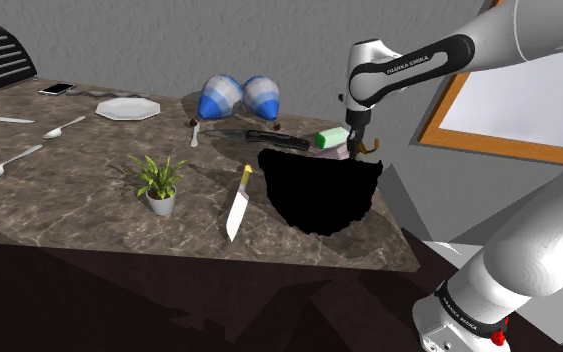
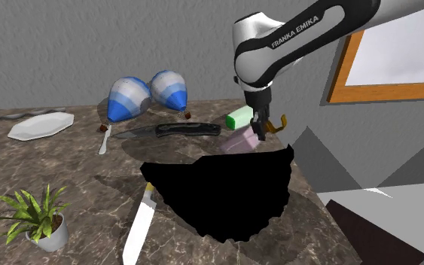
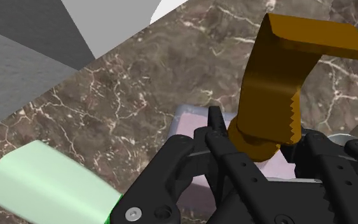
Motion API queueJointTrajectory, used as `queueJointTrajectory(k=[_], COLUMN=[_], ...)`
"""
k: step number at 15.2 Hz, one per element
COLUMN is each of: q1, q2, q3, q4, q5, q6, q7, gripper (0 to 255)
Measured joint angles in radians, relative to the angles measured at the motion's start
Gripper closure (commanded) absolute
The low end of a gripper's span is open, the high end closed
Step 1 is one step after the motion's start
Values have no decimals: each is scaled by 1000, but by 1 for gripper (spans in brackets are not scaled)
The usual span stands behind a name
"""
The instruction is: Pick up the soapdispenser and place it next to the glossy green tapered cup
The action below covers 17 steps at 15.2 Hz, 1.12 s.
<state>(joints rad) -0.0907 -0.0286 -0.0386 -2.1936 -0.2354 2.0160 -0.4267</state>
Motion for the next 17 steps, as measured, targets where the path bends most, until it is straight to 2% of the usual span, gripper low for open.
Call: queueJointTrajectory(k=[3,5,8,14,15,17], q1=[-3,-4,-4,-4,-4,-3], q2=[16,36,56,64,64,64], q3=[-4,-5,-5,-5,-5,-5], q4=[-21,-34,-48,-55,-55,-55], q5=[-5,-9,-13,-14,-14,-14], q6=[-8,64,110,126,126,126], q7=[6,12,20,24,24,24], gripper=[255,255,255,255,0,0])
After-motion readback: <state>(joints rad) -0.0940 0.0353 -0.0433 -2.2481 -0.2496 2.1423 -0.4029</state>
